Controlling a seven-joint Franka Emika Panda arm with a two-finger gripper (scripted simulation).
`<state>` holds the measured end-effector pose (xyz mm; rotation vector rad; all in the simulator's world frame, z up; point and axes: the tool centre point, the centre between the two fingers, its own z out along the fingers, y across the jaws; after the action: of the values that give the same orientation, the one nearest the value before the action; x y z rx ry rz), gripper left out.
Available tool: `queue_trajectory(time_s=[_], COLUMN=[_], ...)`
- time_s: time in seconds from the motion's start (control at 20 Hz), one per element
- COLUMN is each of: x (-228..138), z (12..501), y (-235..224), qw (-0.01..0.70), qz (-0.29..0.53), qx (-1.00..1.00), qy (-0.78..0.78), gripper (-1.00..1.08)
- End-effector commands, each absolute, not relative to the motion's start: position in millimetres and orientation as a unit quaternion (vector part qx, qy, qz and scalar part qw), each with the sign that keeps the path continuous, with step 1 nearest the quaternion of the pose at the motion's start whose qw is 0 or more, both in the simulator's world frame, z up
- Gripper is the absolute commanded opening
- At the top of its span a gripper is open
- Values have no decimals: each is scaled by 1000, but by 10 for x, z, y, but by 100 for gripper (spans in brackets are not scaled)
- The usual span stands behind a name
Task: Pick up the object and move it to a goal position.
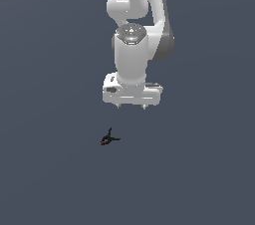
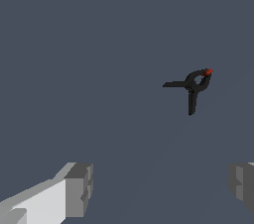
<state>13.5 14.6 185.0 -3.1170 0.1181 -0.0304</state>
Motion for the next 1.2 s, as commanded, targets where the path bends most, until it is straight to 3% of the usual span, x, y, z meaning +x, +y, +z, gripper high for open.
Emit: queue_trajectory(time_s=[0.0,1.15], x=[171,704], z=[1802,840], y=[103,-726], qw=[12,5], qz=[-9,0], qx=[-998,-927], qy=[56,376], gripper=[100,100])
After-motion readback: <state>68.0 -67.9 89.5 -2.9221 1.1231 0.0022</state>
